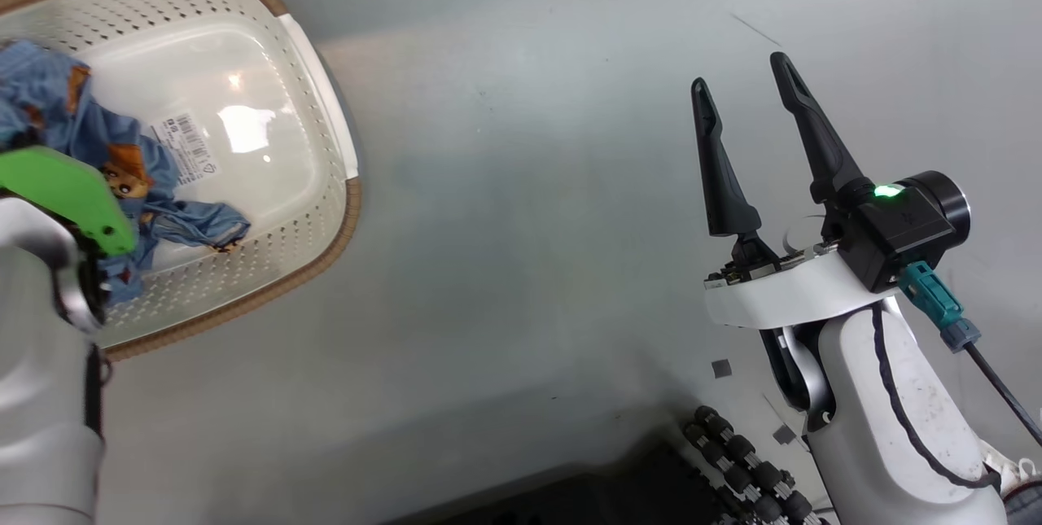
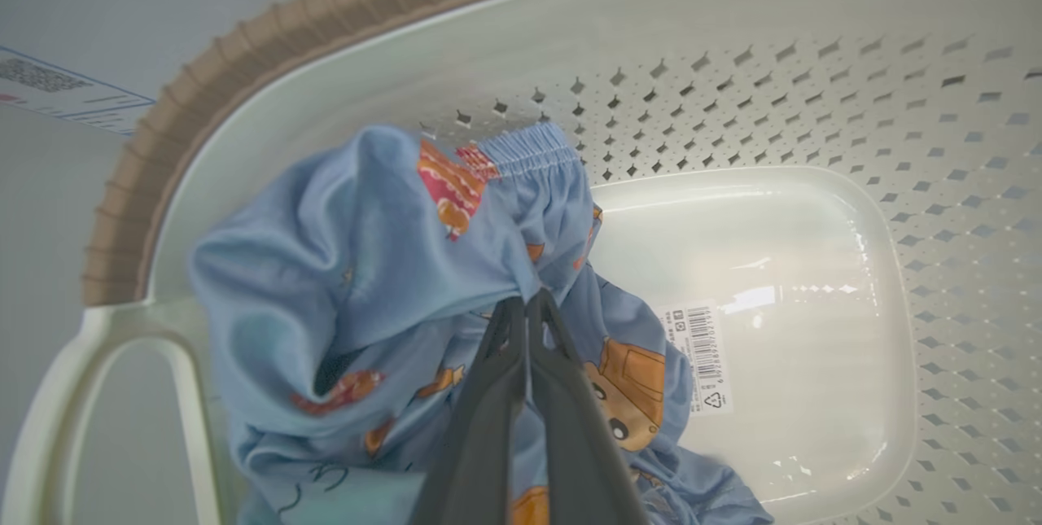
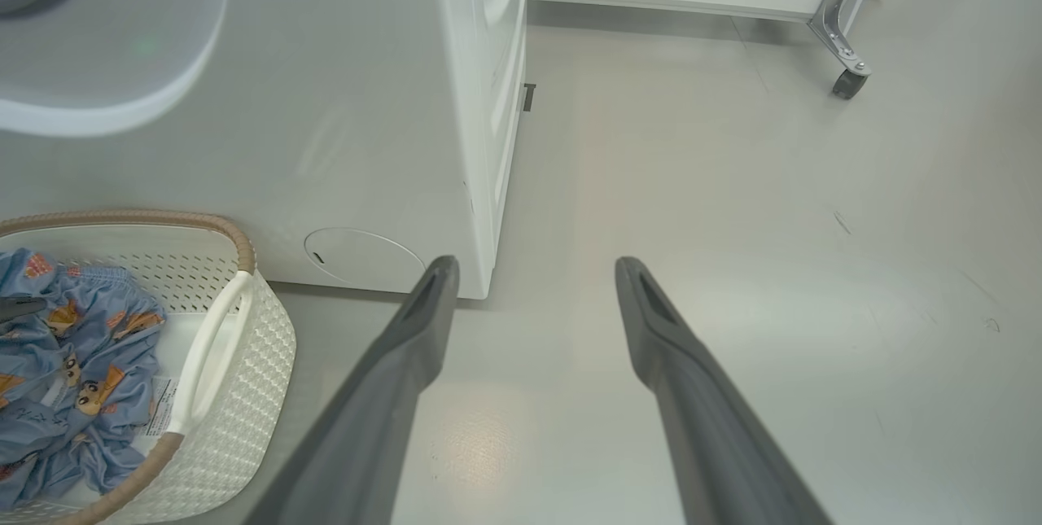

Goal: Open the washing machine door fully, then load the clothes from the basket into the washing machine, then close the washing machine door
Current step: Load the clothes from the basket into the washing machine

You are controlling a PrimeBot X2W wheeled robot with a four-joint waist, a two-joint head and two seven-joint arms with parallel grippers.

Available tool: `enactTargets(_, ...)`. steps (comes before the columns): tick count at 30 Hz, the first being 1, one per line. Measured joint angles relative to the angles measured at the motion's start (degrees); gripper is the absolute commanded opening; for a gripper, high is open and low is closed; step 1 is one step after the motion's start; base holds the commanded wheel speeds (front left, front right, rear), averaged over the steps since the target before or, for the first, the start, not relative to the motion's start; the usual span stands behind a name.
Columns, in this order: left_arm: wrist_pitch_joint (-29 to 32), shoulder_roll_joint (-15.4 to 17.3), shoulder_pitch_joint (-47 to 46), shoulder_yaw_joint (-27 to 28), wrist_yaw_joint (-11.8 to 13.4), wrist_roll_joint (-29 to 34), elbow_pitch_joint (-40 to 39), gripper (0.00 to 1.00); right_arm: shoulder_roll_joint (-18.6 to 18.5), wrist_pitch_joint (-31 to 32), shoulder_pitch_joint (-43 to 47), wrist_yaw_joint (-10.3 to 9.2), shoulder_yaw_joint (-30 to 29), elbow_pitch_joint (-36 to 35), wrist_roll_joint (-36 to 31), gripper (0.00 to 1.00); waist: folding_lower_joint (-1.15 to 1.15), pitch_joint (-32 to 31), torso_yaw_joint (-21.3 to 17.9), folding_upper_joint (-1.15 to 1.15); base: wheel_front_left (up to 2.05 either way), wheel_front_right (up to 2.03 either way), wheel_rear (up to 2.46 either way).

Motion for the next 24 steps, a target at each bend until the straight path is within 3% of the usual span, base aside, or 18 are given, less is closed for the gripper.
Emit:
enactTargets(8,-8.4,-5.8,5.5,0.2,-2.2,-3.1,-0.8,0.0,0.0,0.0,0.0,0.18,-2.4,1.8,-1.1,1.0,0.0,-4.9,2.6,0.0,0.0,0.0,0.0)
enactTargets(14,-14.6,-8.8,9.3,0.1,-5.3,-4.9,-2.3,0.0,-0.7,0.0,0.9,0.69,-4.1,2.8,-1.4,1.0,0.0,-9.3,5.0,0.0,0.0,0.0,0.0)
enactTargets(18,-18.5,-10.3,11.8,-0.2,-7.1,-5.2,-2.9,0.0,-1.2,0.0,2.4,1.19,-5.2,3.1,-1.5,1.0,0.0,-12.3,6.8,0.0,0.0,0.0,0.0)
enactTargets(24,-18.9,-10.8,15.7,-0.5,-9.2,-6.5,-4.7,0.0,-1.5,0.0,4.2,1.69,-6.1,3.4,-2.1,1.0,0.0,-16.3,8.9,0.0,0.0,0.0,0.0)
